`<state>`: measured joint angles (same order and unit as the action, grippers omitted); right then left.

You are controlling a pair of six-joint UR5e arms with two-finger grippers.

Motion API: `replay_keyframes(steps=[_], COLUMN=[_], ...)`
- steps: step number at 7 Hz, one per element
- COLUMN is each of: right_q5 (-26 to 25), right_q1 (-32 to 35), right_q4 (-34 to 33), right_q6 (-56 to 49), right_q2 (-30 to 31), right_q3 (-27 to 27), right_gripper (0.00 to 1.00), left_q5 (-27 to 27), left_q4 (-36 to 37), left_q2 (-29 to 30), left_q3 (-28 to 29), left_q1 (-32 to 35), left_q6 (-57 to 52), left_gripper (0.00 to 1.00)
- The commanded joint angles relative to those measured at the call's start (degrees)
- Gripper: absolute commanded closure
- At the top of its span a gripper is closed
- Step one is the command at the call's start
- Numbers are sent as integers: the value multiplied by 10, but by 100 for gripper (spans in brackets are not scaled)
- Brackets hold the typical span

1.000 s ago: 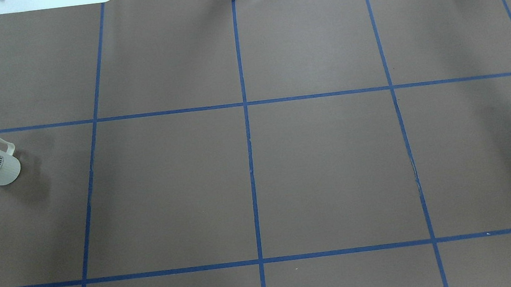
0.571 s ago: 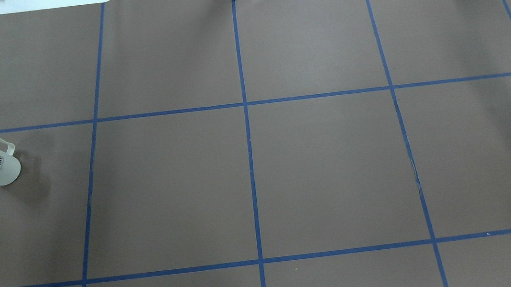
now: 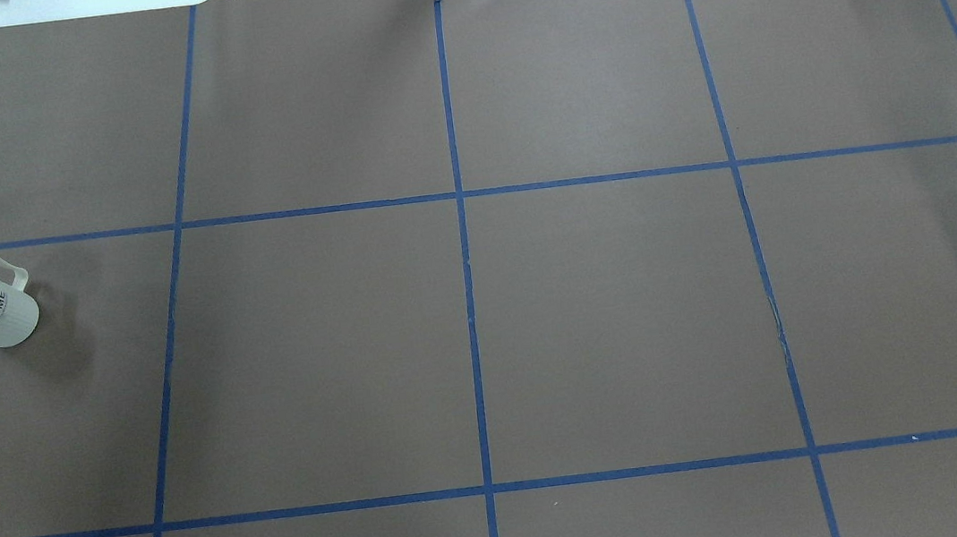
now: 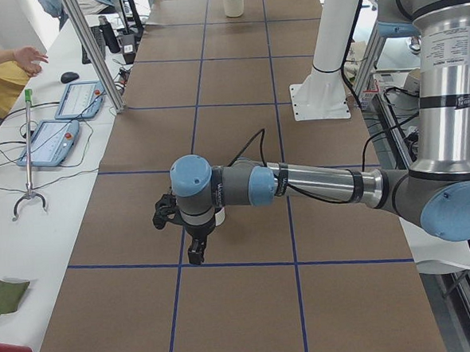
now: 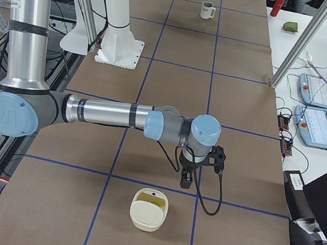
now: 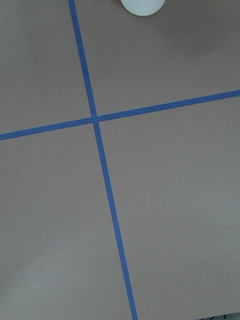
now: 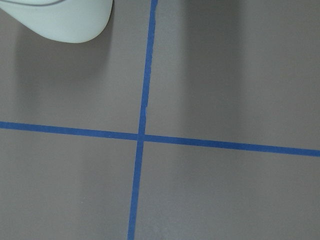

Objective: Left arm hands cup to right arm to dump lemon

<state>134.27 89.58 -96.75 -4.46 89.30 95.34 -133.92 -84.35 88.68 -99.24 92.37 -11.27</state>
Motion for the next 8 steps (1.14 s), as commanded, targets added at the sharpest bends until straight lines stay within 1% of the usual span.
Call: replay_keyframes(steps=[1,2,3,7,8], right_q5=[-13,-18,-18,-18,-18], right_q1=[2,2,2,2,2], right_q4=[2,2,2,2,2], right_q6=[1,1,0,0,0], right_q2=[10,9,9,9,10], right_q3=[14,14,14,14,14], right_gripper=[0,0,0,0,0], left_q5=[-20,-22,-21,-16,-15], left_q4=[-9,-16,-17,-16,-16], left_q2=[-30,-46,-51,-61,-61], left_q3=[-11,-37,-46,-45,-36], left_q1=[1,1,1,1,0], left_q6=[-3,-5,-5,-2,-2], left_gripper=[0,0,0,0,0])
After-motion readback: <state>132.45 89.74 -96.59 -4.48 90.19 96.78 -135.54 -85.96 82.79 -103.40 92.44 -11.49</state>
